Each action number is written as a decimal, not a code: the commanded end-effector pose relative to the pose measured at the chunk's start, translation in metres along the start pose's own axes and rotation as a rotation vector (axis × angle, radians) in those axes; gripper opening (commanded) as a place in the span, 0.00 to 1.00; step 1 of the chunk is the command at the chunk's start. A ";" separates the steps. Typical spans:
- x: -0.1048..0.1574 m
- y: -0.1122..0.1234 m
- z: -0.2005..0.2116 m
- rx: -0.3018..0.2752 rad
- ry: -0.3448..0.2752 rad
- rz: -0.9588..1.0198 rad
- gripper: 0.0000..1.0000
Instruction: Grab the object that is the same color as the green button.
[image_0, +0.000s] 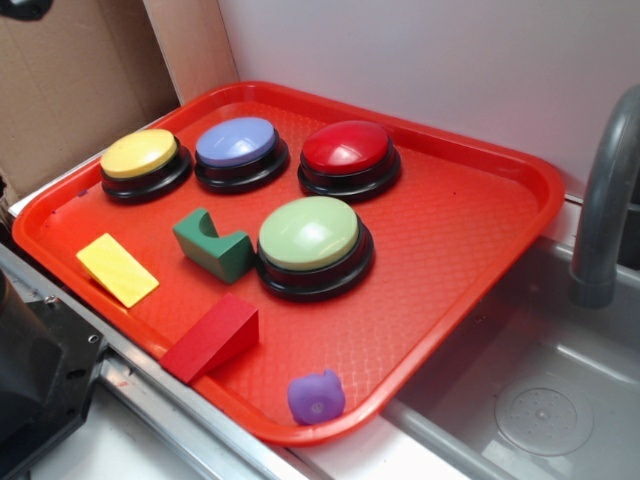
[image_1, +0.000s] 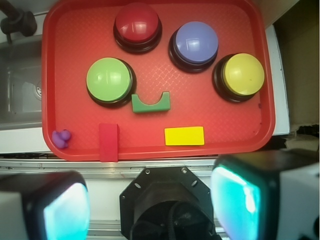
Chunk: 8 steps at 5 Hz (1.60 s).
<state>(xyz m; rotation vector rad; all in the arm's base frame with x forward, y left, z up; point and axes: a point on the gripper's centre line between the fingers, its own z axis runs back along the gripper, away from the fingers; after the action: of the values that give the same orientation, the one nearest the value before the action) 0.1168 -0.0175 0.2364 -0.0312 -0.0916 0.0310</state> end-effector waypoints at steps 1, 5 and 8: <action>0.000 0.000 0.000 0.000 0.000 0.000 1.00; 0.057 -0.001 -0.099 -0.011 -0.066 -0.790 1.00; 0.052 0.005 -0.165 -0.166 -0.139 -1.200 1.00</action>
<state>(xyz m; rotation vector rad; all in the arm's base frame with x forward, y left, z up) 0.1831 -0.0108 0.0715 -0.1508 -0.2215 -1.1706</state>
